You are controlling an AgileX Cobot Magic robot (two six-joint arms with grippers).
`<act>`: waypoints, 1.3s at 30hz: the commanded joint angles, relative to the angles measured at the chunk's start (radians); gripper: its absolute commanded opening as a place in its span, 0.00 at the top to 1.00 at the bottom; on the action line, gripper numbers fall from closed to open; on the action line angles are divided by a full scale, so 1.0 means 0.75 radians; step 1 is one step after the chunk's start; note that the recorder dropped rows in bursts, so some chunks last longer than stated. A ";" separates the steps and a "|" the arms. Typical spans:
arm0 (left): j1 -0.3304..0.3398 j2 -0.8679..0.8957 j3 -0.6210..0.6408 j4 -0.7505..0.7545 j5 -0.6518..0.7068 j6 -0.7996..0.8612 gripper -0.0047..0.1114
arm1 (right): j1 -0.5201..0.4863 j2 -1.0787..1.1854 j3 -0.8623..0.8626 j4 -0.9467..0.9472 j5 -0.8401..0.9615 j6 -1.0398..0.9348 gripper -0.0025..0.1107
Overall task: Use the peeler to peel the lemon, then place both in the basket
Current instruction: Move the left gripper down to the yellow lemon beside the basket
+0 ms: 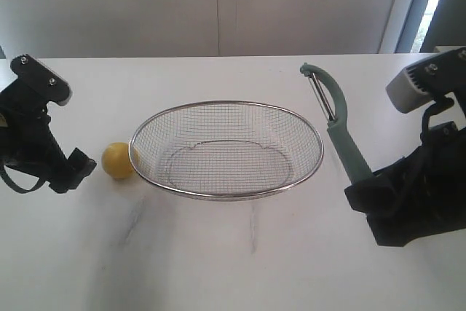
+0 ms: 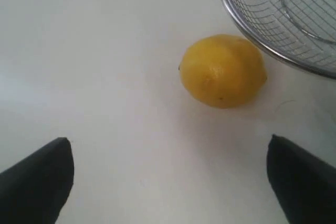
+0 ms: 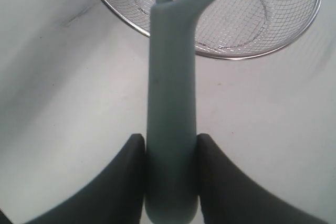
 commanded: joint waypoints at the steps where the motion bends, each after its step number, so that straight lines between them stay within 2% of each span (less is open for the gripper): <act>1: -0.006 0.073 -0.003 -0.008 -0.071 -0.029 0.06 | 0.000 -0.008 0.002 0.007 -0.003 -0.013 0.98; 5: -0.006 0.122 -0.003 -0.008 -0.070 -0.030 0.06 | 0.000 -0.008 0.002 0.007 -0.006 -0.013 0.98; 11: -0.111 0.122 -0.003 0.039 -0.057 -0.024 0.06 | 0.000 -0.008 0.002 0.007 -0.006 -0.013 0.98; 13: -0.121 0.125 -0.003 0.079 -0.065 -0.024 0.06 | 0.000 -0.008 0.002 0.007 -0.006 -0.013 0.98; 28: -0.126 0.235 -0.003 0.082 -0.302 -0.031 0.06 | 0.000 -0.008 0.002 0.007 -0.006 -0.013 0.98; 35: -0.126 0.258 -0.003 0.113 -0.354 -0.035 0.06 | 0.000 -0.008 0.002 0.007 -0.006 -0.013 0.98; 39: -0.126 0.285 -0.003 0.115 -0.384 -0.125 0.06 | 0.000 -0.008 0.002 0.007 -0.006 -0.013 0.98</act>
